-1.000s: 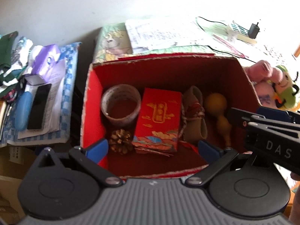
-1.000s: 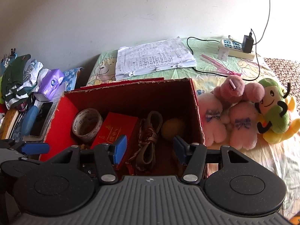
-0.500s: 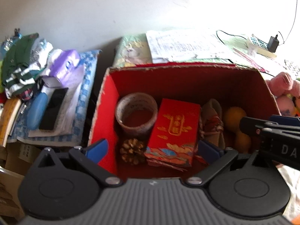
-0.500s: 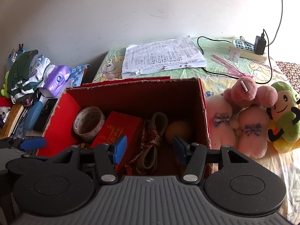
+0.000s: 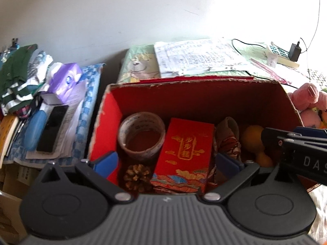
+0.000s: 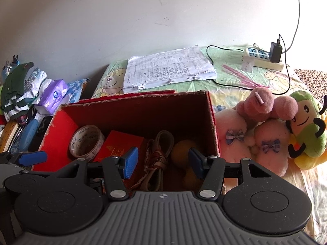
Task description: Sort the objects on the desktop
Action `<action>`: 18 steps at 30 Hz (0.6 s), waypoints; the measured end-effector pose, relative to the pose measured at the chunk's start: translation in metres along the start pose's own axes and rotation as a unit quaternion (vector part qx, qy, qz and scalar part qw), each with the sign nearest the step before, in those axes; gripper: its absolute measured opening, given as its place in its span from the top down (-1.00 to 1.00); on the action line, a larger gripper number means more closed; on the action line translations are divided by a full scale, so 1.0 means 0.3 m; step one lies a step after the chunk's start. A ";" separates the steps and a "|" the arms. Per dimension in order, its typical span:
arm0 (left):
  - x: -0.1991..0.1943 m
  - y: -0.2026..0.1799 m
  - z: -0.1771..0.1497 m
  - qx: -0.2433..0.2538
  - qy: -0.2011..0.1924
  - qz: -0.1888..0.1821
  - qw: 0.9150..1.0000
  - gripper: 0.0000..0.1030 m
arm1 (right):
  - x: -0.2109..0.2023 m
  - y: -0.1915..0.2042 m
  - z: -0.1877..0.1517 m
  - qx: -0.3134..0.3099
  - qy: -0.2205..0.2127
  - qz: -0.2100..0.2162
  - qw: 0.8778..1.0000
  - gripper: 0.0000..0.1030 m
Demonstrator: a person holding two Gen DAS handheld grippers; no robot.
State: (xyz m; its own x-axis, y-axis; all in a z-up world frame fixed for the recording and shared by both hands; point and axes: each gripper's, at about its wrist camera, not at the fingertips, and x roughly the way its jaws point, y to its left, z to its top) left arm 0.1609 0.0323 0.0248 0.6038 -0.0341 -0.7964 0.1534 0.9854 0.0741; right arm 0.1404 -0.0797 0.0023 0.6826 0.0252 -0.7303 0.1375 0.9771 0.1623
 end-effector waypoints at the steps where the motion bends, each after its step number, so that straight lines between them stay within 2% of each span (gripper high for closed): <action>1: 0.001 0.000 0.001 -0.002 0.000 -0.004 1.000 -0.98 | 0.002 -0.004 0.000 0.004 -0.002 0.000 1.000 -0.13; 5: 0.009 0.004 -0.001 -0.006 -0.007 -0.009 1.000 -0.98 | 0.010 -0.012 -0.003 0.014 -0.006 -0.001 1.000 -0.12; 8: 0.023 0.006 0.002 -0.001 -0.004 -0.035 0.999 -0.98 | 0.014 -0.010 -0.005 0.014 -0.010 -0.002 1.000 -0.12; 12: 0.019 0.005 -0.003 -0.005 -0.027 -0.051 0.998 -0.99 | 0.015 -0.003 -0.001 0.014 -0.022 -0.013 1.000 -0.12; 14: 0.029 0.011 0.000 -0.008 -0.023 -0.062 0.998 -0.99 | 0.016 -0.001 0.005 0.010 -0.028 -0.022 0.999 -0.12; 18: 0.057 0.047 0.019 -0.025 -0.005 -0.060 0.998 -0.99 | 0.028 -0.002 0.012 0.009 -0.026 -0.031 0.999 -0.12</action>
State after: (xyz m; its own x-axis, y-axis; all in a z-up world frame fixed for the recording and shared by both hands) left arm 0.1780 0.0448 0.0156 0.5920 -0.1538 -0.7911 0.1862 0.9812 -0.0514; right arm 0.1487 -0.0808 -0.0015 0.7087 -0.0466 -0.7040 0.1937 0.9723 0.1306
